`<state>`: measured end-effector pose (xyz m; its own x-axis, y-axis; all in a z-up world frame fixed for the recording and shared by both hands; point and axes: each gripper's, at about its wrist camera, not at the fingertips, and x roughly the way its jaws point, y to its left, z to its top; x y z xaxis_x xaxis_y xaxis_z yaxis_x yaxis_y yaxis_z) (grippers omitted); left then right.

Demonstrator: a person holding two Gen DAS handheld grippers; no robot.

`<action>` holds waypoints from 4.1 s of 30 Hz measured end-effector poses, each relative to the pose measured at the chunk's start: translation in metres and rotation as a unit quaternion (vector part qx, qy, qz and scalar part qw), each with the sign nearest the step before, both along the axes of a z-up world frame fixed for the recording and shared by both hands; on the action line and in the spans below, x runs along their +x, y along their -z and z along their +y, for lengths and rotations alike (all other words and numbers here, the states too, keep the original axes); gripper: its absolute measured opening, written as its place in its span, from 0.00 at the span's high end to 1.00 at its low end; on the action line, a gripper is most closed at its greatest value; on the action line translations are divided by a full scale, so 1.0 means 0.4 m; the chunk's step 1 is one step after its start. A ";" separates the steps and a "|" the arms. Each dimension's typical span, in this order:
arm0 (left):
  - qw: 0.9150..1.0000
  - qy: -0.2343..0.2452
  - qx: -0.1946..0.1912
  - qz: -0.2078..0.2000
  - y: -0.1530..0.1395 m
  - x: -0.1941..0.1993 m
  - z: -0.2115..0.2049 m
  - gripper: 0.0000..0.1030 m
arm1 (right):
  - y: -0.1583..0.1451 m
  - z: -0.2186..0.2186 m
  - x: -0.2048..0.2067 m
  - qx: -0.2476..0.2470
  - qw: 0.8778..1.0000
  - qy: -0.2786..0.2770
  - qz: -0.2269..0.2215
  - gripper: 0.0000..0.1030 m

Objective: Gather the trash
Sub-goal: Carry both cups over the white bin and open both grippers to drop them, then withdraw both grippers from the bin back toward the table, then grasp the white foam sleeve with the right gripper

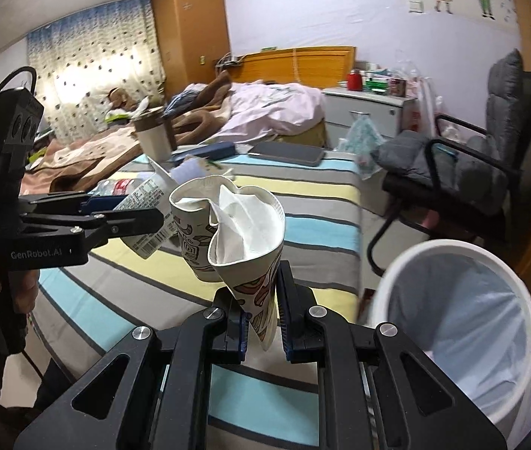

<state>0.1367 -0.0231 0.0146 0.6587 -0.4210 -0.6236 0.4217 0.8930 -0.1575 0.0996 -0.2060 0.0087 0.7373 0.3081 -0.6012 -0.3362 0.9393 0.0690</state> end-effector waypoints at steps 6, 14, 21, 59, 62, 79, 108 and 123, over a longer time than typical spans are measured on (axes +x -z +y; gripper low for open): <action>1.000 0.030 0.000 -0.006 -0.018 0.000 -0.085 0.51 | -0.011 -0.055 -0.015 -0.004 0.999 0.040 -0.006 0.85; 0.997 0.081 -0.002 -0.006 -0.026 0.007 -0.218 0.51 | -0.008 -0.157 -0.032 -0.005 0.995 0.104 -0.002 0.85; 0.993 0.114 -0.006 0.008 -0.014 0.023 -0.321 0.51 | 0.003 -0.231 -0.036 -0.016 0.988 0.155 0.013 0.85; 0.989 0.138 0.004 0.047 0.049 0.065 -0.458 0.39 | 0.080 -0.366 -0.017 -0.027 0.964 0.254 0.078 0.52; 0.991 0.131 0.000 0.043 0.039 0.057 -0.434 0.39 | 0.064 -0.353 -0.026 -0.026 0.964 0.255 0.065 0.52; 0.998 0.056 -0.011 -0.009 -0.034 -0.008 -0.242 0.36 | -0.009 -0.227 -0.050 -0.023 0.975 0.221 0.008 0.52; 0.992 -0.123 0.000 -0.021 -0.002 -0.034 0.203 0.32 | -0.018 0.088 0.043 -0.019 0.997 0.071 -0.014 0.52; 0.976 -0.217 -0.010 0.004 0.059 0.029 0.456 0.25 | 0.048 0.209 0.137 -0.023 0.999 -0.019 0.037 0.42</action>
<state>0.1484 0.1594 -0.0089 0.7730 -0.1159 -0.6238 0.0036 0.9840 -0.1784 0.1543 -0.1223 -0.0105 0.6793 0.3049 -0.6676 -0.3668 0.9289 0.0510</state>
